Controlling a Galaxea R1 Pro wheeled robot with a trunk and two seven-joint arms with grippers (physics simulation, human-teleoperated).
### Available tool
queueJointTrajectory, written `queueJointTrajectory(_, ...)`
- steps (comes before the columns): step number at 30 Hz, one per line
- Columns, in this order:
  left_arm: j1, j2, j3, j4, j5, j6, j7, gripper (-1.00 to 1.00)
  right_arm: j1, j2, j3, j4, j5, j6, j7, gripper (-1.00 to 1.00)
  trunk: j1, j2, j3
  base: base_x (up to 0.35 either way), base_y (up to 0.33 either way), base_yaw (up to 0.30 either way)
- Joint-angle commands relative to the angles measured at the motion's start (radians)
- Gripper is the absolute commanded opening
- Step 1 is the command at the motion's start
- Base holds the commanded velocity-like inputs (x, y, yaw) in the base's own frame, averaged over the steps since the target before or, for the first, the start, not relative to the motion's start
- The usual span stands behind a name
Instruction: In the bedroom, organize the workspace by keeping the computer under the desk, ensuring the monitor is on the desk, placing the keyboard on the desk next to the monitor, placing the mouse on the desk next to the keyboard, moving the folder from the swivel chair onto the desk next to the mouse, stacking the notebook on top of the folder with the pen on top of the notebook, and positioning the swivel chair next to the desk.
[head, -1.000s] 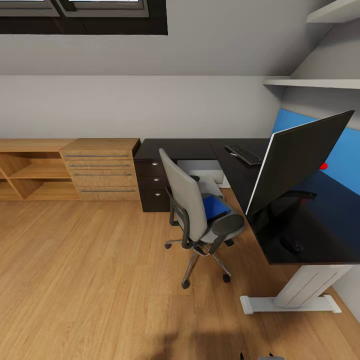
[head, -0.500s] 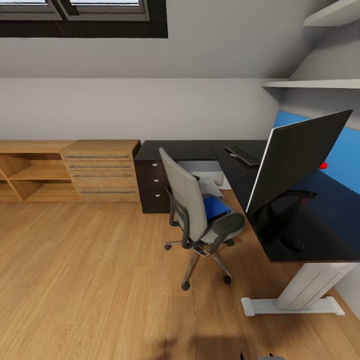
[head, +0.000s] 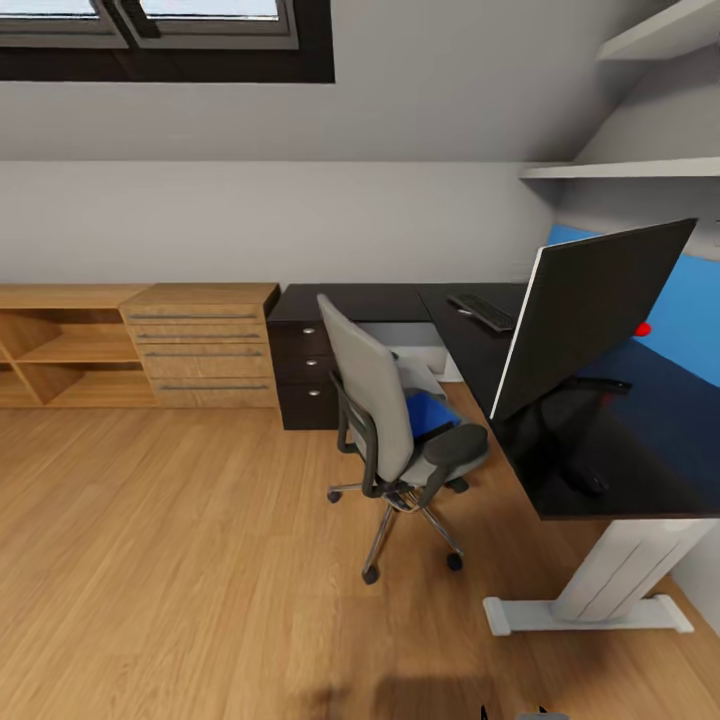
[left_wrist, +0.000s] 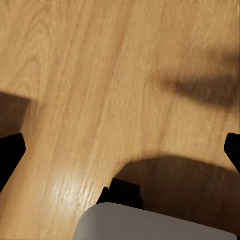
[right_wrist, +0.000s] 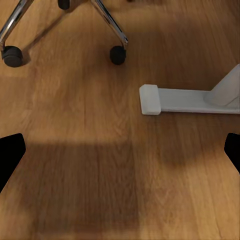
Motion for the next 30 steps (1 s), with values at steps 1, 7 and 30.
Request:
queueJointTrajectory(1,0.000,0.000,-0.008,0.000,0.005,-0.011,0.005,1.00,-0.001,0.000,-0.004,0.001,0.011,-0.002,-0.006,1.00,0.004,-0.008,-0.002,0.000,0.000,-0.083)
queueJointTrajectory(7,0.000,0.000,-0.006,0.000,0.005,-0.078,0.005,1.00,-0.001,0.000,-0.004,0.001,0.011,-0.003,-0.004,1.00,0.027,-0.050,-0.012,0.000,0.000,-0.119)
queueJointTrajectory(30,0.000,-0.011,-0.005,-0.283,0.005,-0.016,0.003,1.00,-0.002,0.005,-0.012,-0.042,-0.013,0.016,-0.009,1.00,0.115,-0.211,-0.079,0.000,0.000,-0.025)
